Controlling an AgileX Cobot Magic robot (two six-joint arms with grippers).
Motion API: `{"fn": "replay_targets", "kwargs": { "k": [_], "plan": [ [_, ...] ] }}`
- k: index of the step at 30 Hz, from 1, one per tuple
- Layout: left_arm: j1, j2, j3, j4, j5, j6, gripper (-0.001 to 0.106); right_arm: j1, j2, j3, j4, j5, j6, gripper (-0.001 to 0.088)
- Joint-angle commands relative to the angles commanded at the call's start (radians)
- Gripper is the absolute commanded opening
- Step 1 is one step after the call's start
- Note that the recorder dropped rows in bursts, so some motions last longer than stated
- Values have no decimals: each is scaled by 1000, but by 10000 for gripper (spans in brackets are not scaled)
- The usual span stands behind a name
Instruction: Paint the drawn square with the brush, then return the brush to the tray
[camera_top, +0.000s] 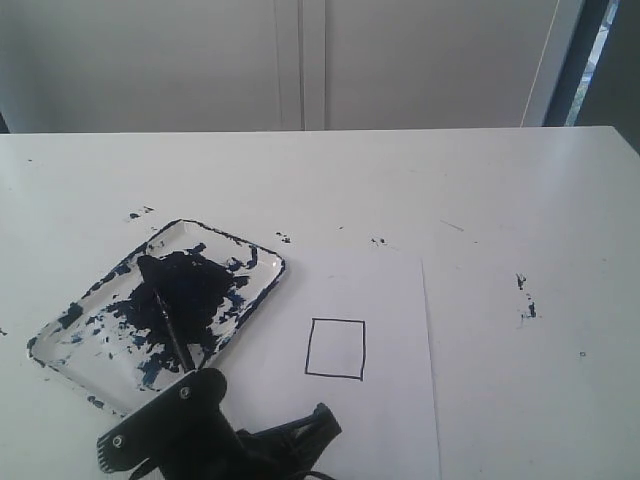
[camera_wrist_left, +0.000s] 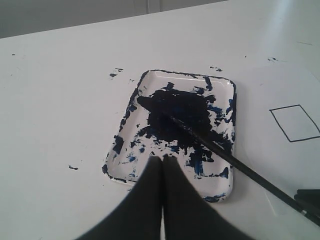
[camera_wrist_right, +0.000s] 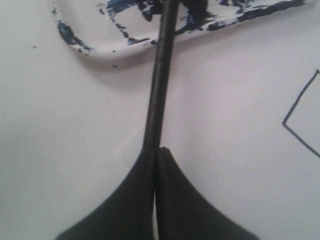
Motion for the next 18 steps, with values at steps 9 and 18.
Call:
{"fn": "replay_targets", "kwargs": {
  "k": [9, 18],
  "plan": [
    [0, 0, 0, 0, 0, 0, 0, -2, -24, -4, -85, 0, 2, 0],
    [0, 0, 0, 0, 0, 0, 0, -2, -68, -47, -184, 326, 30, 0]
  ]
}}
